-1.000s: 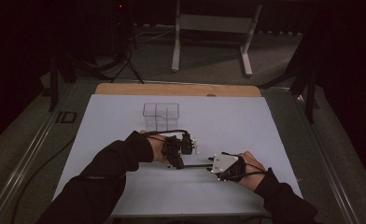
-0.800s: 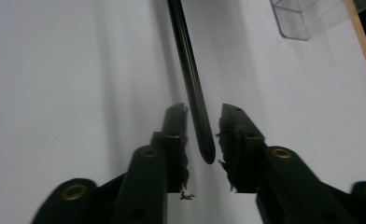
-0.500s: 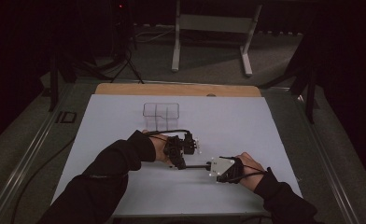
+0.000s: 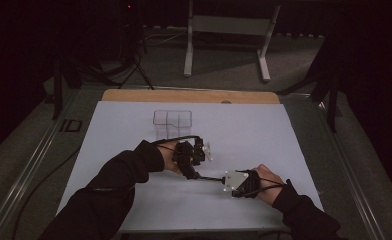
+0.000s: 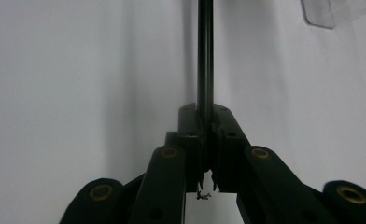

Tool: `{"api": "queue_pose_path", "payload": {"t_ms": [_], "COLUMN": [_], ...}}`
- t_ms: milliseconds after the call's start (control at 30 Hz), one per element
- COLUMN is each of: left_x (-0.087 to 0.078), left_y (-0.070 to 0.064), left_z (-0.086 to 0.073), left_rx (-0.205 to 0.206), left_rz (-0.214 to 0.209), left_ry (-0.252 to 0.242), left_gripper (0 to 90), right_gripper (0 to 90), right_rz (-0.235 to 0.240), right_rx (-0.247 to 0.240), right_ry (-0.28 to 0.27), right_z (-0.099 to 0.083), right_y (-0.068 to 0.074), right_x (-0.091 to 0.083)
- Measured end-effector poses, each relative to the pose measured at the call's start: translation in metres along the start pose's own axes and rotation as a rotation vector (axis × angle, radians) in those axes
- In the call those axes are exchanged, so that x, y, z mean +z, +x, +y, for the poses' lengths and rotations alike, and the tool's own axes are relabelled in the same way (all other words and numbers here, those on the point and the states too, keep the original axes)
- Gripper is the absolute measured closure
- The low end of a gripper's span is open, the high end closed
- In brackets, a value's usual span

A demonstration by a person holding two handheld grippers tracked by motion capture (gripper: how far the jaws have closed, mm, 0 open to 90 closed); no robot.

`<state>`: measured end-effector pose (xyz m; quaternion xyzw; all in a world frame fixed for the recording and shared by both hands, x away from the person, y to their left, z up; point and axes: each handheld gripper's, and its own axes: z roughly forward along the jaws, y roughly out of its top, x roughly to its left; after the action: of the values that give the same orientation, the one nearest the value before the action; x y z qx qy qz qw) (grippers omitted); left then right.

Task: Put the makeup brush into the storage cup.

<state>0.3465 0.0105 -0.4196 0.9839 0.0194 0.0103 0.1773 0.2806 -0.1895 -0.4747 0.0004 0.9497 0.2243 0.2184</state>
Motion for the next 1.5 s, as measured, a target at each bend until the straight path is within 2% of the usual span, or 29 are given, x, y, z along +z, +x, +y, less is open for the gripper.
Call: {"api": "queue_pose_path", "payload": {"t_ms": [133, 167, 233, 433, 500, 533, 600, 633, 700, 733, 800, 833, 900, 1100, 1200, 1300, 1433, 1500], "left_x": [-0.006, -0.007, -0.009, -0.02, -0.025, -0.028, -0.033, -0.035, -0.037, -0.037, -0.037, -0.037, -0.038, -0.039, -0.037, -0.036, -0.036, -0.034], "left_y": [-0.001, -0.002, -0.002, -0.004, -0.004, -0.005, -0.007, -0.008, -0.006, -0.005, -0.006, -0.005, -0.005, -0.008, -0.014, -0.019, -0.021, -0.022], "left_z": [-0.004, -0.006, -0.008, -0.016, -0.021, -0.024, -0.03, -0.033, -0.04, -0.043, -0.046, -0.053, -0.059, -0.074, -0.078, -0.082, -0.092, -0.096], "left_rx": [-0.011, -0.02, -0.043, -0.047, -0.064, -0.072, -0.083, -0.093, -0.121, -0.128, -0.128, -0.136, -0.154, -0.203, -0.214, -0.201, -0.217, -0.226], "left_rz": [-0.002, 0.011, 0.009, 0.043, 0.046, 0.065, 0.062, 0.062, 0.02, 0.008, 0.013, 0.017, 0.026, 0.028, 0.02, 0.041, 0.08, 0.087], "left_ry": [-0.021, -0.031, -0.042, -0.073, -0.09, -0.102, -0.128, -0.141, -0.161, -0.172, -0.175, -0.195, -0.233, -0.306, -0.311, -0.334, -0.406, -0.418], "left_gripper": [46.9, 46.5, 45.5, 38.5, 37.5, 35.2, 32.3, 28.5, 24.2, 16.0, 12.8, 12.8, 3.3, 2.8, 2.8, 2.8, 2.8, 2.8], "right_gripper": [83.9, 83.9, 83.9, 83.9, 83.9, 83.9, 83.9, 83.9, 83.9, 83.9, 83.9, 83.9, 83.9, 83.9, 83.9, 83.9, 83.9, 83.9], "right_rz": [0.001, -0.002, -0.002, 0.0, -0.001, -0.003, -0.009, -0.012, -0.017, -0.022, -0.024, -0.029, -0.049, -0.06, -0.066, -0.057, -0.052, -0.053], "right_rx": [0.013, 0.012, 0.018, 0.013, 0.015, 0.013, 0.02, 0.021, 0.024, 0.027, 0.035, 0.038, 0.059, 0.133, 0.167, 0.185, 0.201, 0.217], "right_ry": [0.003, 0.009, 0.012, 0.011, 0.011, 0.01, 0.009, 0.005, 0.001, -0.007, -0.013, -0.015, -0.042, -0.077, -0.082, -0.089, -0.12, -0.136], "right_z": [-0.001, -0.001, -0.003, -0.004, -0.005, -0.006, -0.007, -0.008, -0.009, -0.01, -0.011, -0.011, -0.015, -0.019, -0.019, -0.017, -0.015, -0.015], "right_y": [-0.004, -0.004, -0.007, -0.007, -0.007, -0.007, -0.007, -0.007, -0.008, -0.008, -0.009, -0.009, -0.013, -0.02, -0.021, -0.021, -0.022, -0.024], "right_x": [-0.003, -0.004, -0.005, -0.01, -0.013, -0.014, -0.019, -0.021, -0.026, -0.028, -0.031, -0.033, -0.04, -0.048, -0.049, -0.051, -0.057, -0.061]}}
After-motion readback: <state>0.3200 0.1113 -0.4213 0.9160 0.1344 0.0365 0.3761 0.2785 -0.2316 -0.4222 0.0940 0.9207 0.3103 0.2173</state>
